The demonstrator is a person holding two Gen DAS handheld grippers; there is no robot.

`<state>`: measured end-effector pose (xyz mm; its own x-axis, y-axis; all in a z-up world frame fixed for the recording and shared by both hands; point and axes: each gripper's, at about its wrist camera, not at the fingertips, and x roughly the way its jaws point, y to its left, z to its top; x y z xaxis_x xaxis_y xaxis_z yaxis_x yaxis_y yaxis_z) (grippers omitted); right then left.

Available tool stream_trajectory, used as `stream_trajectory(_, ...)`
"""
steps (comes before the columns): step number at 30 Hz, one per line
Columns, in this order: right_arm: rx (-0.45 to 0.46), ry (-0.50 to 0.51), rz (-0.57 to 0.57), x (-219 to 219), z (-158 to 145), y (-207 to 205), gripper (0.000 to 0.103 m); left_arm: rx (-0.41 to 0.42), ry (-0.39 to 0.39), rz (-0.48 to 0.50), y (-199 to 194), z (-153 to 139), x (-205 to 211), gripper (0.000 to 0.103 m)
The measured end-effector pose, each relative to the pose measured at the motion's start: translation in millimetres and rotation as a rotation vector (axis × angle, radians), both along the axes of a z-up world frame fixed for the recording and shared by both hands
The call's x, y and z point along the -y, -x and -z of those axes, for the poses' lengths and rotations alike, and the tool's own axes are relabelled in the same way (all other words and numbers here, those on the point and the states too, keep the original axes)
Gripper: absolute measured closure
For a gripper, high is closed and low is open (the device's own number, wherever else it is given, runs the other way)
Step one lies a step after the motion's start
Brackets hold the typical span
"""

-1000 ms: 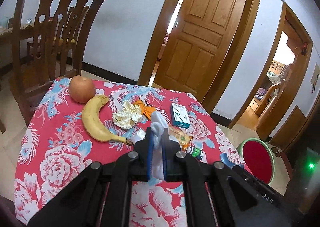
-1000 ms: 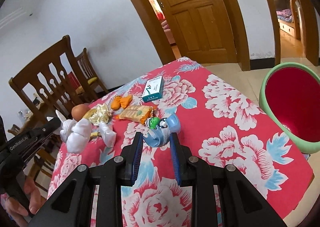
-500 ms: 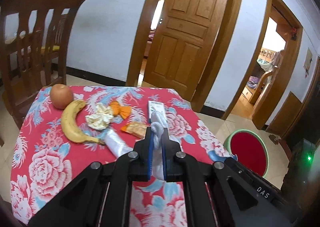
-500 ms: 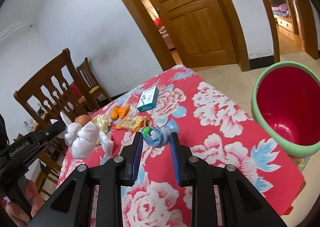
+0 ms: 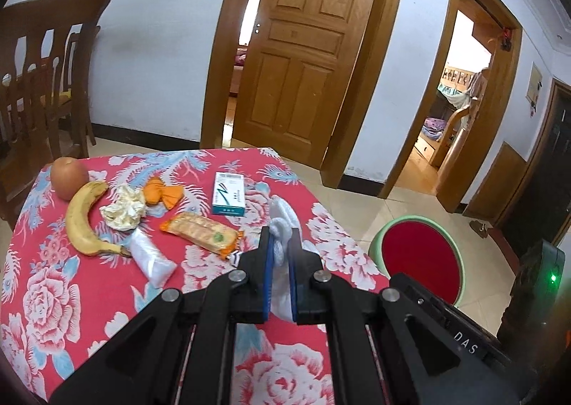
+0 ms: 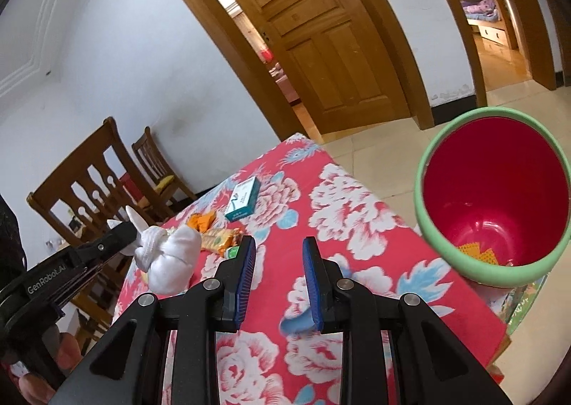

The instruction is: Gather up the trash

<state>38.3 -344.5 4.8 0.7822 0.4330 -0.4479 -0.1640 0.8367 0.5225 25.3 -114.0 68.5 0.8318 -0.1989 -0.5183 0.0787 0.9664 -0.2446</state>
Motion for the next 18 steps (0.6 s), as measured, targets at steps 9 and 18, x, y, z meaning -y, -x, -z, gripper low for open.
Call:
stream_trajectory(9,0.021,0.251,-0.016,-12.0,22.1,12.7,0.046,-0.008,0.005,0.006,3.3,4.5,10.6,0.097)
stream_trajectory(18,-0.009,0.304,-0.026,-31.5,39.6,-3.9,0.039,-0.022,0.023,-0.007,5.6,10.5,4.3,0.097)
